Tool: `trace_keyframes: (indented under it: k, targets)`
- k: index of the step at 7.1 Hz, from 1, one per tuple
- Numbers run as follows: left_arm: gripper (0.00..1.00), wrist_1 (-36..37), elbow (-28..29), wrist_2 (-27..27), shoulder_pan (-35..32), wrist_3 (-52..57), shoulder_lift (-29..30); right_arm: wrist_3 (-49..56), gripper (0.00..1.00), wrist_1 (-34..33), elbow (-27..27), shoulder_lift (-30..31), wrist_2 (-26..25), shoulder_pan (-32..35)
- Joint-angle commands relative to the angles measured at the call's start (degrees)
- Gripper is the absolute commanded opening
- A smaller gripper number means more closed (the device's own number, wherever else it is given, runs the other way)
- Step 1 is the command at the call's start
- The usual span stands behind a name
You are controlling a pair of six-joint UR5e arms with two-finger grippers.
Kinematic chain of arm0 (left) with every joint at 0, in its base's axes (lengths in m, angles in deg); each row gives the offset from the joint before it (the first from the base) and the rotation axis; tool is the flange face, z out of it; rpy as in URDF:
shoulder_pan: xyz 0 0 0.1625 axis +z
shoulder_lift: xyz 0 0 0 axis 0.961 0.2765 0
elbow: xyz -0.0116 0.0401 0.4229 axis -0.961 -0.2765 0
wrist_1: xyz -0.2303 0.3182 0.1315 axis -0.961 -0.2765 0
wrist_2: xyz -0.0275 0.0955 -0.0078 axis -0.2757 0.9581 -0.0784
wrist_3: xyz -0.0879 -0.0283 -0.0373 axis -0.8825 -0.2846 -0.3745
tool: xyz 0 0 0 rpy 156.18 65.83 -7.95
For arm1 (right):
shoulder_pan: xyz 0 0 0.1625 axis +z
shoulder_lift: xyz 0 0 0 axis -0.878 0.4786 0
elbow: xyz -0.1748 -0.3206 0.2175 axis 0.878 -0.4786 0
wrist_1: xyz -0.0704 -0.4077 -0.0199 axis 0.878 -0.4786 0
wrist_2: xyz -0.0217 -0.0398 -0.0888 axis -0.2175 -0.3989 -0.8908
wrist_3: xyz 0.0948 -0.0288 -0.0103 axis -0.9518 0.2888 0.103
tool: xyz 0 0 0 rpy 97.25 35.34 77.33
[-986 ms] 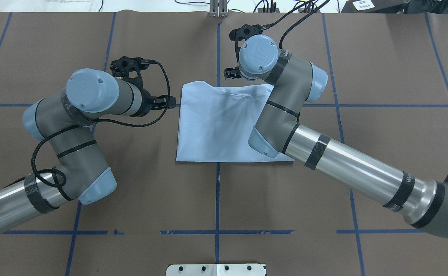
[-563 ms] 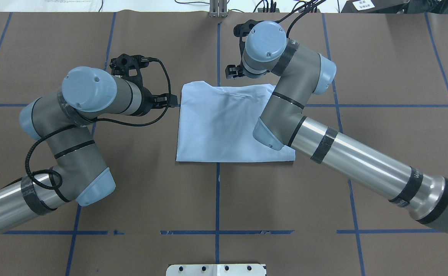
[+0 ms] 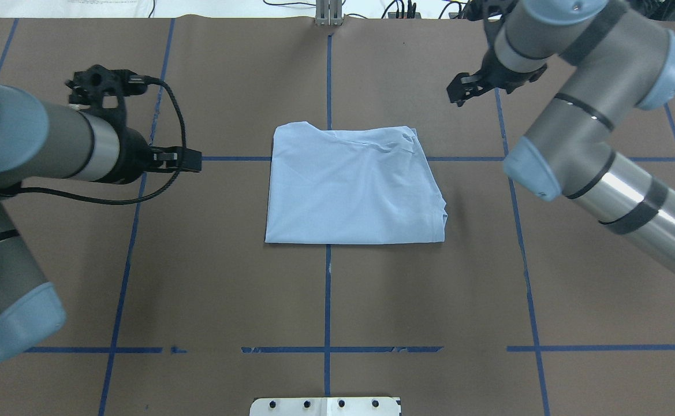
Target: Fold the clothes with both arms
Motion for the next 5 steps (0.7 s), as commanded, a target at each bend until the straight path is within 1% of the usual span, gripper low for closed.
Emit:
trace_keyframes:
  k: [1,2,3,4,5]
  targets:
    - [1.0,3.9,-7.1,-3.8,-7.1,11.0,-7.8,12.6,1.0,-2.1,6.1,9.8,8.1,9.4]
    - [1.0,3.9,-7.7,-7.3,-13.2,20.2,-11.6,19.6,1.0,-2.2,6.3,14.5,12.6,14.7]
    - [1.0,3.8,-7.3,-12.0,-21.7,32.9,-15.6,26.9,1.0,-2.3,6.1,19.6,18.7,20.4]
    - [1.0,3.9,-5.6,-15.5,-30.6,46.8,-19.2,32.5,1.0,-2.2,6.0,24.8,21.3,24.7]
    - [1.0,4.0,-0.6,-19.1,-40.2,61.0,-21.0,36.9,1.0,-2.0,6.0,29.5,21.3,26.7]
